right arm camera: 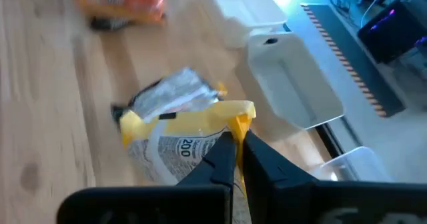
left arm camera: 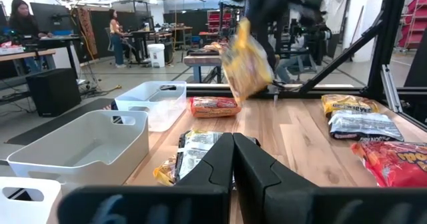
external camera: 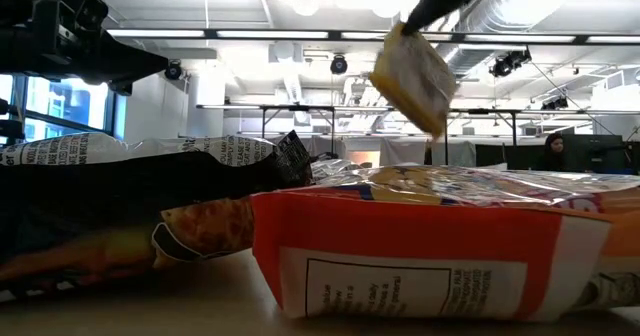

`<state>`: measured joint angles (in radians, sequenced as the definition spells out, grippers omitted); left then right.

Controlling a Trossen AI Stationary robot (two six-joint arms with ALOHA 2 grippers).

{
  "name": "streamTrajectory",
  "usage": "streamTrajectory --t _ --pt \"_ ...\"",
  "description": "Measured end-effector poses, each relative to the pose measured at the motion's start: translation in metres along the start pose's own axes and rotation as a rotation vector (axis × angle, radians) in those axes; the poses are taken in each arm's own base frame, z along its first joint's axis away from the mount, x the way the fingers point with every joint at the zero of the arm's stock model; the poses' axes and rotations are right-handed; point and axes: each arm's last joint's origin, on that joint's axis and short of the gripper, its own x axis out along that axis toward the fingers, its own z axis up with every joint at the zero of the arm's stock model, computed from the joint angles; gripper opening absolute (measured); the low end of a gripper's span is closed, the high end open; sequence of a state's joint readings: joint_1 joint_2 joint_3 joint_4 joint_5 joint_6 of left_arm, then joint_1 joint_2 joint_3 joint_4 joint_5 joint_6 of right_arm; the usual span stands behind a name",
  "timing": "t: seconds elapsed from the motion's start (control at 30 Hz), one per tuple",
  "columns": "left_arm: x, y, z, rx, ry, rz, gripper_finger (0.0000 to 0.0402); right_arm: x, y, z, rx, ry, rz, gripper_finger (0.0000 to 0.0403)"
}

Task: Sort Maruchan noodles
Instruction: Put the yellow noodle pack into the transparent bin

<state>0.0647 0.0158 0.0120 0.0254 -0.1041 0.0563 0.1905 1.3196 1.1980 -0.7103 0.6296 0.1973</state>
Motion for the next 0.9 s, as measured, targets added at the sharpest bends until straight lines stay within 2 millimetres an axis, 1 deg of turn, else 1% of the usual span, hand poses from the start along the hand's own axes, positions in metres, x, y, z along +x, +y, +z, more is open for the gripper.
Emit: streamTrajectory --t 0.1,0.2,0.23,0.3,0.4,0.5,0.77,0.9 --pt "0.000 0.000 0.000 0.000 0.000 0.000 0.0003 -0.006 -0.031 0.013 0.082 -0.022 0.036 0.0000" --pt "0.000 0.000 0.000 0.000 0.000 0.000 0.0003 -0.014 -0.061 0.025 0.147 -0.072 0.118 0.0000" --pt "0.000 0.000 0.000 0.000 0.000 0.000 0.0003 -0.016 -0.069 0.028 0.137 -0.103 0.153 0.0000" --pt "0.000 0.000 0.000 0.000 0.000 0.000 0.0003 -0.020 -0.080 0.034 0.062 -0.183 0.222 0.0000" --pt "0.000 0.000 0.000 0.000 0.000 0.000 0.0003 -0.026 -0.093 0.042 -0.061 -0.332 0.305 0.0000" --pt "0.000 0.000 0.000 0.000 0.000 0.000 0.0003 -0.027 -0.104 0.048 -0.117 -0.443 0.391 0.0000" --pt "0.000 0.000 0.000 0.000 0.000 0.000 0.0003 -0.026 -0.118 0.052 -0.197 -0.600 0.672 0.0000" --pt "0.000 0.000 0.000 0.000 0.000 0.000 0.0003 -0.028 -0.122 0.054 -0.220 -0.664 0.743 0.0000"
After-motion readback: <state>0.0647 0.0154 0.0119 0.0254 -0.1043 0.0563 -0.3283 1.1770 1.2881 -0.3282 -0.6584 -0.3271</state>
